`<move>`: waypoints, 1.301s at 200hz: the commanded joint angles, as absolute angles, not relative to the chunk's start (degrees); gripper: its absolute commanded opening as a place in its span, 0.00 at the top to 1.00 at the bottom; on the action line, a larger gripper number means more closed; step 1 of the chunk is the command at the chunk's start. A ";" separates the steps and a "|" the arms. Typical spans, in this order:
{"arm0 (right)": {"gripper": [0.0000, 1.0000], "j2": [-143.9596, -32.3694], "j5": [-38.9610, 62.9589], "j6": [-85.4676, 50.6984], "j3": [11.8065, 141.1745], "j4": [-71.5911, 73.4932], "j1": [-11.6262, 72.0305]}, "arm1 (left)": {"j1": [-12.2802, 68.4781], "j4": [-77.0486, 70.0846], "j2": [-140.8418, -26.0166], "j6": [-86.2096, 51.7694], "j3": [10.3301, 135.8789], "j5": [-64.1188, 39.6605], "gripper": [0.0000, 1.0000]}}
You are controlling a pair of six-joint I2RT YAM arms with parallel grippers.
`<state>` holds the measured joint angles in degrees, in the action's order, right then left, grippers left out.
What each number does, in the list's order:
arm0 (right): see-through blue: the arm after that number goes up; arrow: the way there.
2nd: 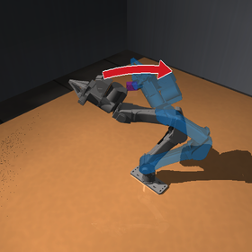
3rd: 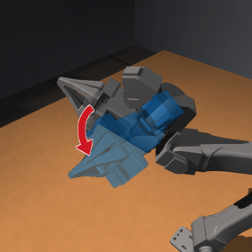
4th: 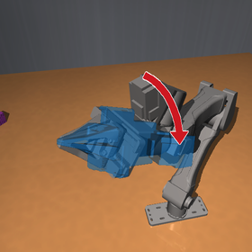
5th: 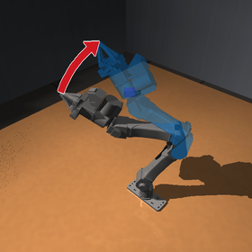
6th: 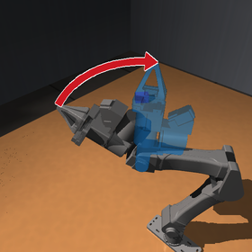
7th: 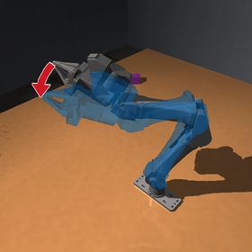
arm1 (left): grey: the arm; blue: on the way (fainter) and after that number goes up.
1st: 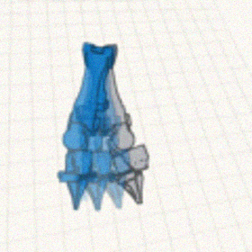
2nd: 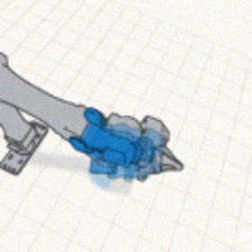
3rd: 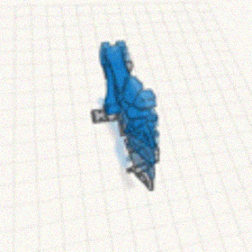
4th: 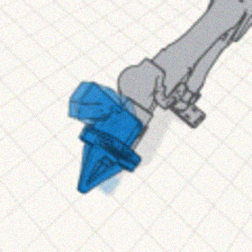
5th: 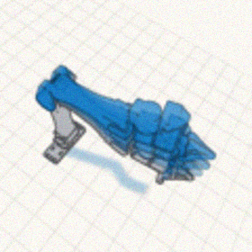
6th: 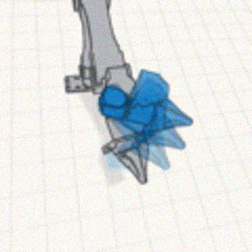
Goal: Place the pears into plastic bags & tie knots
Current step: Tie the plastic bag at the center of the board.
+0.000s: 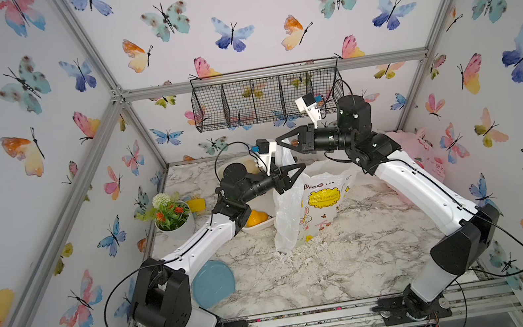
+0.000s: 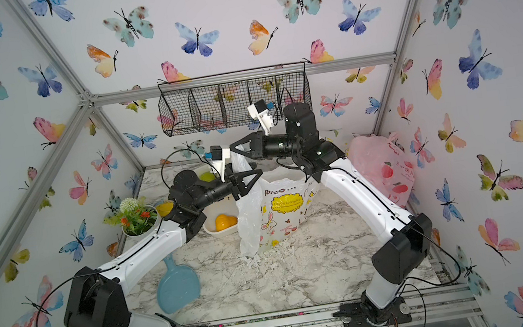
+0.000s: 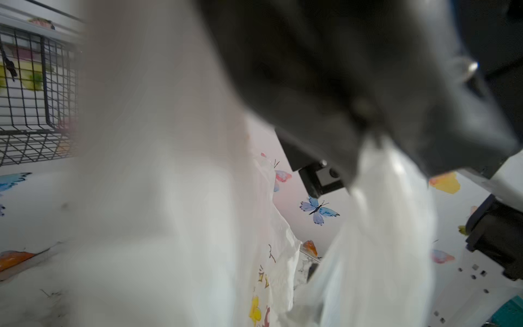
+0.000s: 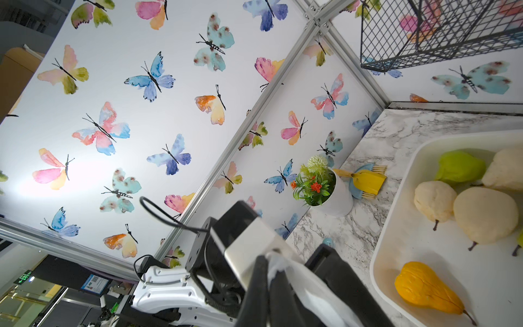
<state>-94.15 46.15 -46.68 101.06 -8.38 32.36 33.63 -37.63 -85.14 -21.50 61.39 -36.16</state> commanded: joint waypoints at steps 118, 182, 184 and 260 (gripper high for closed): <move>0.22 -85.51 2.15 -8.15 103.12 -47.77 15.19 | 27.03 -41.17 -79.37 -18.91 56.34 -45.26 0.99; 0.05 -86.47 13.81 -6.11 99.20 -46.28 15.22 | 24.26 -39.72 -79.02 -18.93 56.37 -49.15 0.98; 0.05 -86.77 14.13 -6.01 99.20 -46.00 15.21 | 24.26 -39.68 -78.90 -18.95 56.32 -49.20 0.98; 0.80 -84.13 42.64 -14.93 93.93 -32.64 15.18 | 22.36 -37.03 -76.28 -19.89 55.85 -48.39 0.98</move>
